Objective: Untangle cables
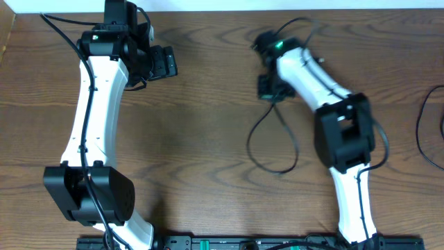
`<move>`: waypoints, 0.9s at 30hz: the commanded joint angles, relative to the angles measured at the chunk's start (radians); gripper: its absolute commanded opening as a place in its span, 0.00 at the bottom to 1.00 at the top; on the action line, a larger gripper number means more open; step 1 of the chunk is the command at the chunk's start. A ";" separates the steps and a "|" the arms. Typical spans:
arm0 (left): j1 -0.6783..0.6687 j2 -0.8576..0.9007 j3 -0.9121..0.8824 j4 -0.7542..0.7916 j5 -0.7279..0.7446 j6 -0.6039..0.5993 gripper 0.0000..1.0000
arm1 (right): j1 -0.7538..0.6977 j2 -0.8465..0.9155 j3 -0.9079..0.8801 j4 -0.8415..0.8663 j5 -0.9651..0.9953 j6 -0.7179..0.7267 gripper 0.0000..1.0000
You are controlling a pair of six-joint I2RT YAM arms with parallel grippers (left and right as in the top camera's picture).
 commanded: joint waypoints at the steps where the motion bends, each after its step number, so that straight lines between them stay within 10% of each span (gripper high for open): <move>1: 0.001 -0.015 0.006 -0.003 -0.014 0.017 0.91 | -0.135 -0.035 0.185 -0.078 0.011 -0.129 0.01; 10: 0.000 -0.015 0.006 -0.003 -0.014 0.017 0.91 | -0.489 -0.060 0.593 -0.320 0.036 -0.404 0.01; 22: -0.002 -0.015 0.005 -0.003 -0.013 0.013 0.91 | -0.856 -0.043 0.580 -0.235 0.127 -0.420 0.03; 23: -0.002 -0.015 0.005 -0.003 -0.013 0.013 0.90 | -0.878 -0.039 0.580 -0.222 0.130 -0.420 0.12; 26: -0.010 -0.015 0.005 -0.002 -0.013 0.013 0.90 | -0.927 -0.029 0.580 -0.192 0.142 -0.394 0.95; 27: -0.013 -0.015 0.005 0.000 -0.013 0.013 0.91 | -0.933 -0.028 0.580 -0.191 0.142 -0.388 0.99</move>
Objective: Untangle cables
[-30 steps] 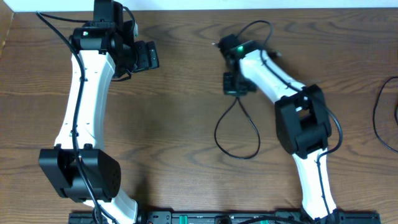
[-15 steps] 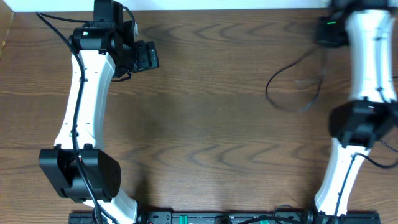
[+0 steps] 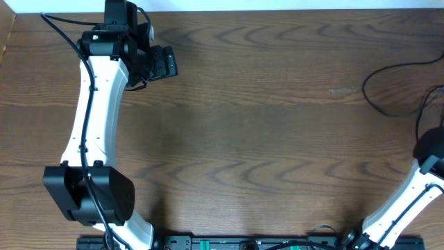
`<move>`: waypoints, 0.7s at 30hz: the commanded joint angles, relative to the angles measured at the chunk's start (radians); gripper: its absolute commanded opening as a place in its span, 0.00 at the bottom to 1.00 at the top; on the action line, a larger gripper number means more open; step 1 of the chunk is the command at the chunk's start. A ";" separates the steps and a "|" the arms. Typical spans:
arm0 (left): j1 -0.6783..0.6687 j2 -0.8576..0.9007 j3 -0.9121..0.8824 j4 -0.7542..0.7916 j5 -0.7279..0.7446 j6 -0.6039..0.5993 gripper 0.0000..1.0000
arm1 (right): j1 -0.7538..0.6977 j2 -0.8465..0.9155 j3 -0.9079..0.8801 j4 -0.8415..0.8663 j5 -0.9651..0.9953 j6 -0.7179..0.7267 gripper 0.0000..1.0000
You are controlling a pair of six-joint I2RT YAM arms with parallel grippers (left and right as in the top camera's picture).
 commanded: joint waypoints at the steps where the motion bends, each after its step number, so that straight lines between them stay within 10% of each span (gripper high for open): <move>1: -0.012 -0.014 0.005 0.002 -0.013 0.014 0.90 | -0.031 0.016 -0.006 0.006 0.021 0.024 0.99; 21: -0.026 -0.089 0.006 0.087 -0.013 0.063 0.91 | 0.283 0.015 -0.005 -0.231 -0.216 -0.159 0.99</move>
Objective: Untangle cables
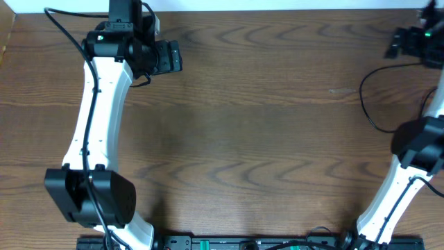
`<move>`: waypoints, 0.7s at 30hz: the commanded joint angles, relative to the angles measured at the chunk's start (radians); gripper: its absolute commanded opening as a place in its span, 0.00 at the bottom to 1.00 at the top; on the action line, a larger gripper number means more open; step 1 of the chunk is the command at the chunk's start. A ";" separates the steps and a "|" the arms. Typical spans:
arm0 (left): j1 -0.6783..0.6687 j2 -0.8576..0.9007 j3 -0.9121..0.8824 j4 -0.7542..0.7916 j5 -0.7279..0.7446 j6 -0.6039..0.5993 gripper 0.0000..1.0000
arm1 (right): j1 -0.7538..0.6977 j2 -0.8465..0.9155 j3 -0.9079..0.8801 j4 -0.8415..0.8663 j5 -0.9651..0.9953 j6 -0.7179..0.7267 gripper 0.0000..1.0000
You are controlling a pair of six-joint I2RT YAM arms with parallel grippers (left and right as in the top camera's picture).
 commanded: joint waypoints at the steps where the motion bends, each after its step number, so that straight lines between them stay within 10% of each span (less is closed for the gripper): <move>1: 0.000 -0.092 0.006 0.007 -0.014 0.032 0.90 | 0.080 0.015 -0.002 -0.016 -0.014 -0.058 0.99; 21: 0.000 -0.193 0.006 -0.016 -0.013 0.031 0.91 | 0.368 -0.356 -0.001 -0.040 -0.010 -0.064 0.99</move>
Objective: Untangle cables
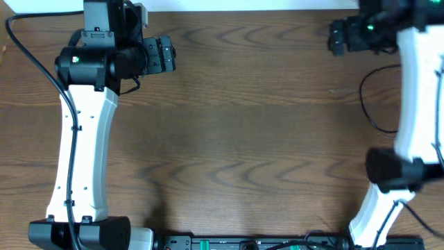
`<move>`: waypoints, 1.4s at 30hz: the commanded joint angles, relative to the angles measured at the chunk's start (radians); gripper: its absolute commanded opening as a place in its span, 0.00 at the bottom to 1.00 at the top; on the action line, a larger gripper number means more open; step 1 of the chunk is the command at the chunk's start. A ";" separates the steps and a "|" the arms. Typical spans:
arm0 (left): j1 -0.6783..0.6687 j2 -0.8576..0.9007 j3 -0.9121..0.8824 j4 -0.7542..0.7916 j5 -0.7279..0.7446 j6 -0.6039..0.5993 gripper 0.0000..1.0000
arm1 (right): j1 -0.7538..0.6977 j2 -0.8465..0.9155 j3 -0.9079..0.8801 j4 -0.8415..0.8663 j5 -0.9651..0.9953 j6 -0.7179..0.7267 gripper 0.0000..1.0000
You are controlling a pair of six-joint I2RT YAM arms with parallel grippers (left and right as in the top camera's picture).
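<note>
One thin black cable (365,104) lies in an open loop at the right edge of the table, its right part hidden behind the right arm. My right gripper (334,36) is at the back right, pointing left, up and left of the loop, with no cable seen in it. The left gripper (168,55) sits at the back left, pointing right, far from the cable. The overhead view does not show how far either pair of jaws is parted.
The brown wooden table (236,139) runs to a white wall strip at the back. The left arm (80,139) stands along the left side and the right arm (409,104) along the right edge. A black rail (250,243) lines the front edge.
My right gripper has moved left along the back, from the far right corner to about a quarter of the table width in. The left arm shifted slightly left. The cable loop lies as before.
First my right gripper was near the back middle with a black cable loop hanging from it toward the centre. Then the cable lay at the right edge and the arm was low at the far right. Then the gripper stood at the back right corner, and now further left.
</note>
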 commanded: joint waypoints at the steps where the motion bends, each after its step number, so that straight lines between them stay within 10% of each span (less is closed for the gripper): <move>1: 0.000 0.002 0.006 -0.005 -0.013 0.016 0.91 | 0.006 -0.100 0.008 -0.008 -0.003 -0.014 0.99; 35: 0.000 0.002 0.006 -0.005 -0.013 0.017 0.92 | 0.056 -0.235 0.008 -0.012 -0.002 -0.014 0.99; 42: 0.000 0.002 0.006 -0.005 -0.013 0.016 0.92 | 0.183 -0.290 0.008 -0.009 0.238 -0.021 0.99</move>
